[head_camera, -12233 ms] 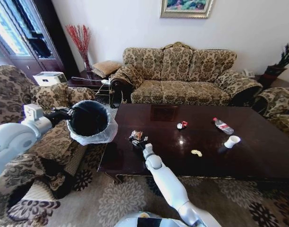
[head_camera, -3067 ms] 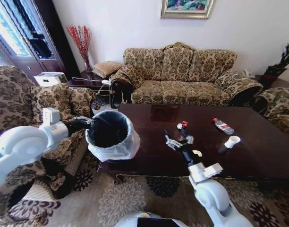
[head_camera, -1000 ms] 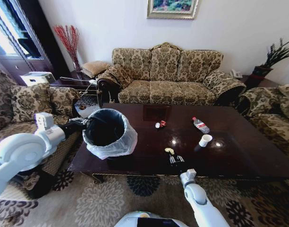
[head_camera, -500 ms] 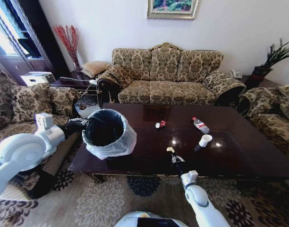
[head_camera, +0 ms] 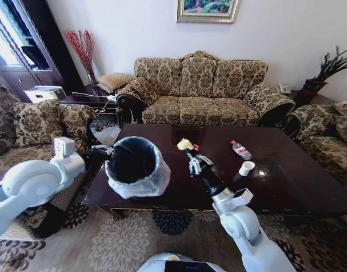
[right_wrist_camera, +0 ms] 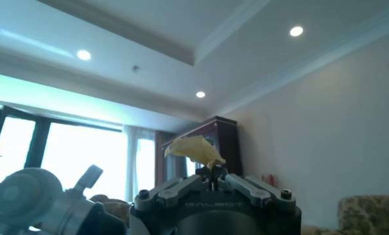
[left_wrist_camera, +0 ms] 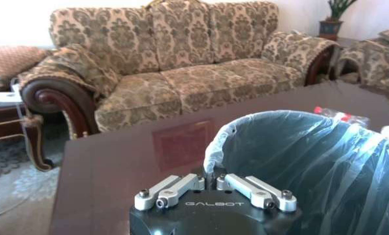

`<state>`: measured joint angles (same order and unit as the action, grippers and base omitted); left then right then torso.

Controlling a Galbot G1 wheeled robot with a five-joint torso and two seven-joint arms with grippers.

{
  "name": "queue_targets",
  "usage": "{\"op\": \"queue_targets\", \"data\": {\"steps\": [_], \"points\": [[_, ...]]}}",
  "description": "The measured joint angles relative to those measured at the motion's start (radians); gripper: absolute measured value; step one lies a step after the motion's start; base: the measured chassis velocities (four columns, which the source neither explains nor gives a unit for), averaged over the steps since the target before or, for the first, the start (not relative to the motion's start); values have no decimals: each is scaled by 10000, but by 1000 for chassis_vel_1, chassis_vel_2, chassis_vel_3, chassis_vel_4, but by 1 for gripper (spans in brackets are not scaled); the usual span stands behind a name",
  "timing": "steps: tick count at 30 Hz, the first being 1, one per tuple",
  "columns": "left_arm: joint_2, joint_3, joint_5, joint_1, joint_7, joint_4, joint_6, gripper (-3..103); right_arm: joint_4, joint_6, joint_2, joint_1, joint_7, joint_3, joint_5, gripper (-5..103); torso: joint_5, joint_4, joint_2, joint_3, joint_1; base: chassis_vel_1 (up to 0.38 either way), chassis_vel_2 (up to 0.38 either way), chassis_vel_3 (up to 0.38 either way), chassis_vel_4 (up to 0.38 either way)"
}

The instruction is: Move to the front of the table and place the trash on the table into the trash bin.

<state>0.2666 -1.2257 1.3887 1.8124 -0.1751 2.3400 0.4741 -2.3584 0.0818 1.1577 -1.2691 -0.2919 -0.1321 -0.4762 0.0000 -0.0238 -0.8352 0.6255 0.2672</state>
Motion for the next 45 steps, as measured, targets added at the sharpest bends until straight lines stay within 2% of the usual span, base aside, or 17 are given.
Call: {"op": "queue_targets", "data": {"steps": [4, 6, 8, 10, 11, 12, 14, 16, 20, 28, 30, 33, 35, 36, 37, 40, 45], "points": [[38, -11, 32, 33, -69, 220, 22, 4, -80, -79, -93, -16, -330, 476, 416, -2, 0, -1, 0, 0, -1, 0, 0, 0, 0], [92, -26, 65, 38, -92, 360, 30, 4, -33, -91, -120, -78, -418, 651, 704, 3, 1, 1, 0, 0, 0, 0, 0, 0, 0], [196, -82, 82, 108, -95, 553, 50, 4, -11, -92, -123, -120, -452, 765, 839, 14, 2, 3, 0, 0, 0, 0, 0, 0, 0], [244, -97, 84, 137, -98, 628, 58, 4, -8, -92, -123, -127, -453, 792, 861, 14, 2, 3, 0, 0, 0, 0, 0, 0, 0], [319, -108, 84, 176, -108, 751, 76, 4, -1, -92, -122, -128, -453, 814, 888, 19, 1, 2, 0, 0, 0, 0, 0, 0, 0], [406, -115, 84, 220, -121, 937, 107, 4, 8, -93, -121, -128, -453, 820, 906, 30, 1, 0, 0, 0, 0, 0, 0, 0, 0], [457, -119, 85, 242, -122, 1043, 135, 4, 11, -93, -123, -132, -453, 819, 914, 30, 1, -1, 0, 0, 0, 0, 0, 0, 0], [559, -144, 88, 290, -123, 1262, 185, 4, 18, -93, -146, -177, -444, 765, 942, 46, 1, 0, 0, 0, 0, 0, 0, 0, 0], [626, -179, 90, 358, -124, 1388, 227, 4, 14, -90, -147, -259, -408, 693, 967, 51, 2, 2, 0, 0, 0, 0, 0, 0, 0], [746, -240, 85, 534, -158, 1549, 253, 4, -39, 48, -112, -513, -338, 519, 1010, 89, 1, 1, 0, 0, 0, 0, 0, 0, 0], [761, -250, 107, 536, -200, 1551, 254, 4, -47, 87, -94, -542, -301, 475, 1002, 89, 1, 2, 0, 0, 0, 0, 0, 0, 0], [819, -259, 149, 534, -282, 1509, 254, 4, -77, 118, -29, -586, -70, 303, 894, 97, 2, 2, 0, 0, 0, 0, 0, 0, 0], [870, -261, 152, 525, -327, 1413, 253, 4, -98, 100, 27, -591, 355, 108, 797, 99, 1, 1, 0, 0, 0, 0, 0, 0, 0], [966, -264, 121, 466, -481, 1126, 187, 4, -58, 27, 74, -605, 1357, -255, 566, 100, 0, 0, 0, 0, 0, 0, 0, 0, 0], [966, -264, 121, 466, -481, 1126, 187, 4, -58, 27, 74, -605, 1357, -255, 566, 100, 0, 0, 0, 0, 0, 0, 0, 0, 0], [1120, -266, 37, 282, -536, 689, -2, 4, 510, -346, 30, -634, 3004, -794, -232, 100, -3, 1, 0, 1, 0, 0, 0, 0, 0], [1161, -249, 8, 219, -517, 578, -70, 4, 1361, -1062, 69, -401, 3954, -1151, -881, 100, 3, 1, 0, 1, 0, 0, 0, 0, 0]]}}
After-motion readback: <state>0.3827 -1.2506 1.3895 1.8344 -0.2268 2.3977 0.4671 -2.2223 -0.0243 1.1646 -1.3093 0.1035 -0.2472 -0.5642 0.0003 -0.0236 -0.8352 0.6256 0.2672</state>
